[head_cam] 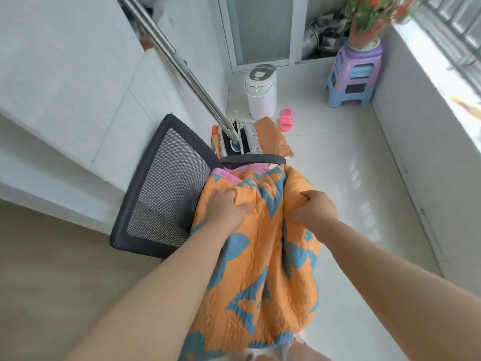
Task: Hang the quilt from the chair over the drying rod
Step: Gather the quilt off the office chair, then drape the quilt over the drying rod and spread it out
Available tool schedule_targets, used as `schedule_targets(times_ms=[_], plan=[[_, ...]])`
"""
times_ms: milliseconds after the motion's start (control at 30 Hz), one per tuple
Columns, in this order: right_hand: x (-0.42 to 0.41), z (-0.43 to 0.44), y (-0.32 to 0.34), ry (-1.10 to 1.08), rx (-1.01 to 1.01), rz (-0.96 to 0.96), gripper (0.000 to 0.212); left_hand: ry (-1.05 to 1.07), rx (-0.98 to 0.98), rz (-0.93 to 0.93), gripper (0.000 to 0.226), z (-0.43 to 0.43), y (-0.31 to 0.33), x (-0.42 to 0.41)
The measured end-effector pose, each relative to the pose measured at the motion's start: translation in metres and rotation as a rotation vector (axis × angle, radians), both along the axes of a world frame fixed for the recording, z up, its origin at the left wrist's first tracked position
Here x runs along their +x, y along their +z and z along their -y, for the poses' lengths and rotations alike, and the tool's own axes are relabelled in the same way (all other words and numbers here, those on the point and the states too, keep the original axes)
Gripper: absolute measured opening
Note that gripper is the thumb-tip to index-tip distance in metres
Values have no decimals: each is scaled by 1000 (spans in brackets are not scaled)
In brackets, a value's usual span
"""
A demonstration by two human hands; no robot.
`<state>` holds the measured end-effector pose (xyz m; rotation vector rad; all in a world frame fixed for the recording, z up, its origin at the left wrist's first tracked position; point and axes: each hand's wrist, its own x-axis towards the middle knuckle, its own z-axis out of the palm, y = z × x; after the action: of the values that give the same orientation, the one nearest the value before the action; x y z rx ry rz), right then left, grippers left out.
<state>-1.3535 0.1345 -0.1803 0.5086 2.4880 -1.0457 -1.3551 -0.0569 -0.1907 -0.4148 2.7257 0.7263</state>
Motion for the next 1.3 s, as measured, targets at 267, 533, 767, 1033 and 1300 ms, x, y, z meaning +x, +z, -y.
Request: schedule_targets(times_ms=[267, 533, 767, 1033, 1300], plan=[[71, -17, 8, -100, -59, -37, 53, -47, 121, -34, 42, -6, 16, 58], [155, -20, 60, -316, -196, -276, 39, 58, 568, -207, 25, -31, 75, 119], [232, -47, 154, -524, -281, -614, 32, -103, 714, -502, 21, -83, 183, 163], [335, -114, 271, -714, -333, -992, 23, -437, 1028, -658, 15, -174, 324, 243], [452, -176, 363, -752, -157, -1254, 19, -672, 1205, -765, 26, -245, 420, 343]])
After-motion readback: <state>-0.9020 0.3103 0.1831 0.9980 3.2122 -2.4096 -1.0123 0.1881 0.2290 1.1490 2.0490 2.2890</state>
